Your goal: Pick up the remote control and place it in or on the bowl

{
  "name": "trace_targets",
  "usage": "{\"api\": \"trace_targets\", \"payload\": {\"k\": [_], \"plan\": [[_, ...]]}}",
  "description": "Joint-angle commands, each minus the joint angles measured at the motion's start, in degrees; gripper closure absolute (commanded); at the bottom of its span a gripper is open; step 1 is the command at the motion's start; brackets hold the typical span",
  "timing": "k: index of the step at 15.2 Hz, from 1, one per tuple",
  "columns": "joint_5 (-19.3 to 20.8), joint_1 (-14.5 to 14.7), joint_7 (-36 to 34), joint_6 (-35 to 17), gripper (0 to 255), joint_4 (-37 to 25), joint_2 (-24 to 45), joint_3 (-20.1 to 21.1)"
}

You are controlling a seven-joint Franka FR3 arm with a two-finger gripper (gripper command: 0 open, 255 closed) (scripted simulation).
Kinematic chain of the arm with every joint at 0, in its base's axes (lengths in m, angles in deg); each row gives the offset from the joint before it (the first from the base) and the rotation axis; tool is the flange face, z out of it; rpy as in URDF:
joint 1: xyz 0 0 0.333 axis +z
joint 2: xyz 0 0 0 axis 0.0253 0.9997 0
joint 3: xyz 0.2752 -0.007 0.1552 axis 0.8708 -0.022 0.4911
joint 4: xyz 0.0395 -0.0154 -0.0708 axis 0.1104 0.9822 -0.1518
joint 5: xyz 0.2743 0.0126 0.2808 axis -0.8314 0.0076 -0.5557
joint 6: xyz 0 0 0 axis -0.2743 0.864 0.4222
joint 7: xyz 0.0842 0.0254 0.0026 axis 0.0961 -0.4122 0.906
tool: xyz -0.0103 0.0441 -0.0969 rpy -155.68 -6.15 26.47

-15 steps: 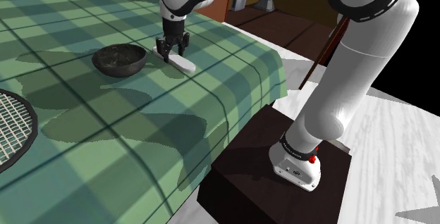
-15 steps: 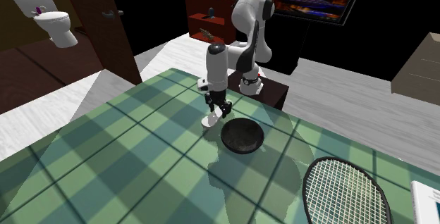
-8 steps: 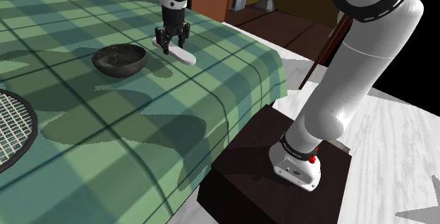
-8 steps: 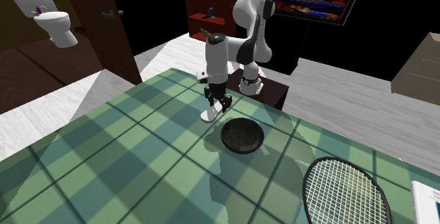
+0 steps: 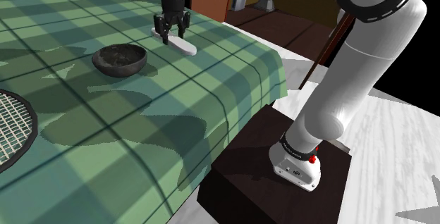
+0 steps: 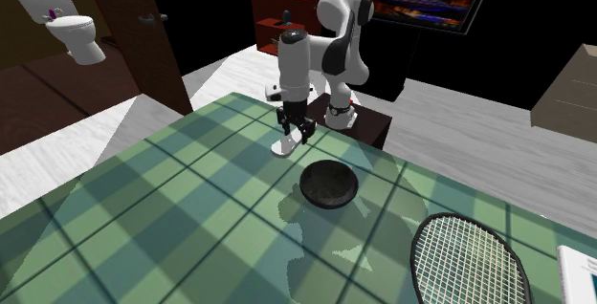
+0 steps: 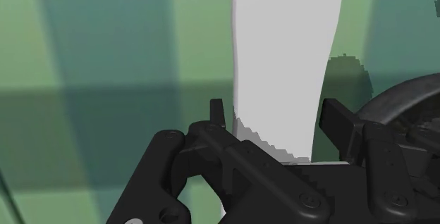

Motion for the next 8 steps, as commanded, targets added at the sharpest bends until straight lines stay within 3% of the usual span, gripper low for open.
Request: {"api": "trace_targets", "payload": {"k": [1, 8], "plan": [[0.0, 0.0, 0.0, 1.4, 255, -1.3, -0.1, 0.0], [0.0, 0.0, -0.1, 6.8, 255, -6.6, -0.2, 0.0]]}}
